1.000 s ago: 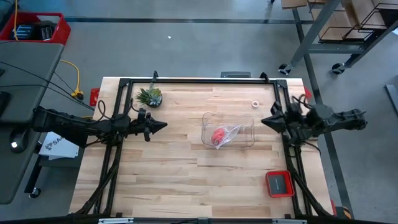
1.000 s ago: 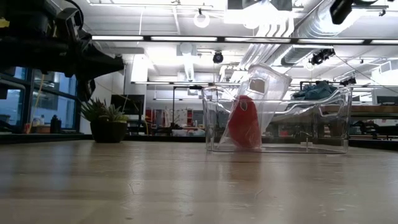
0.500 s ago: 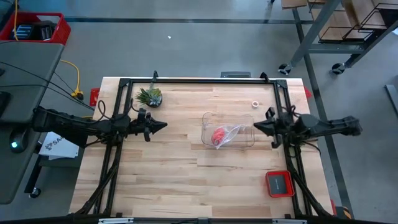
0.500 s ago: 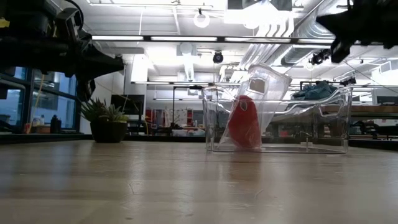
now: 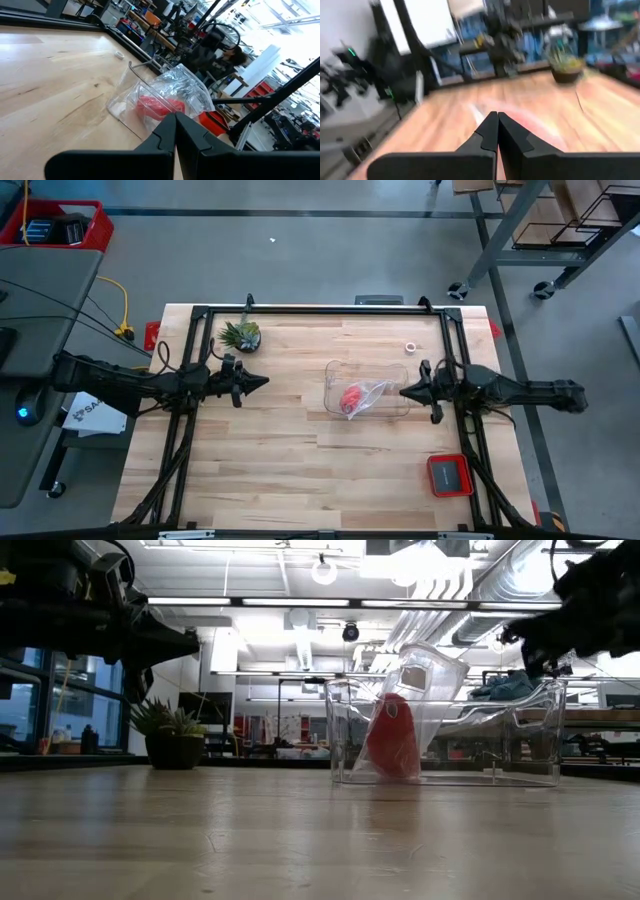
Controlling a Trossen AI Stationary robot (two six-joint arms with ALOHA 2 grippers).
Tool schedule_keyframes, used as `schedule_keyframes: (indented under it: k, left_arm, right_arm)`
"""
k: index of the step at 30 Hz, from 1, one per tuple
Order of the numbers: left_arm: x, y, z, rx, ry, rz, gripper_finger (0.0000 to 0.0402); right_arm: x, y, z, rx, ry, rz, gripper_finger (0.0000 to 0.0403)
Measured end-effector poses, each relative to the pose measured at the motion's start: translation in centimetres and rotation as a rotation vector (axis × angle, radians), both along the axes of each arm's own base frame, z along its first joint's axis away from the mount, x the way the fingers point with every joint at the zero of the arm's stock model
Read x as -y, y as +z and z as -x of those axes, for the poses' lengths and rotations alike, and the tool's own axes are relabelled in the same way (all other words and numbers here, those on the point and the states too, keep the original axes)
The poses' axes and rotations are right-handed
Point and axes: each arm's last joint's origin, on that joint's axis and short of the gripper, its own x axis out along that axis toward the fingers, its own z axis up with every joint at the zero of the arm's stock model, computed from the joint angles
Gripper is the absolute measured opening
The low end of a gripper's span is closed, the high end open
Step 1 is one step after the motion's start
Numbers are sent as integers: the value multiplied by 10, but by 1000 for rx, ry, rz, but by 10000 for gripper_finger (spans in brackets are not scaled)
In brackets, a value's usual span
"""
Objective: Roll bandage
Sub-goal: Return to Home Position
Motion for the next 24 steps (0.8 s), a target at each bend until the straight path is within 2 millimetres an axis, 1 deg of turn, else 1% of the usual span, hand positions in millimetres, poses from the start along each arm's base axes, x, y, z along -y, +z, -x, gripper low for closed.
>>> schedule_keyframes:
  k: [2, 4, 9, 13, 17, 24]
  left_arm:
    - [0, 0, 0, 0, 0, 0, 0]
    - [0, 0, 0, -1, 0, 0, 0]
    - [0, 0, 0, -4, 0, 0, 0]
    - [0, 0, 0, -4, 0, 0, 0]
    - [0, 0, 0, -4, 0, 0, 0]
    - [0, 0, 0, -4, 0, 0, 0]
  right_arm:
    - [2, -8, 0, -78, -16, 2, 0]
    - [4, -10, 0, -108, -42, -1, 0]
    - [7, -12, -1, -125, -71, -2, 0]
    - [8, -15, -3, -162, -105, -44, 0]
    - [8, -18, -4, -195, -113, -90, 0]
    - [8, -18, -4, -202, -113, -90, 0]
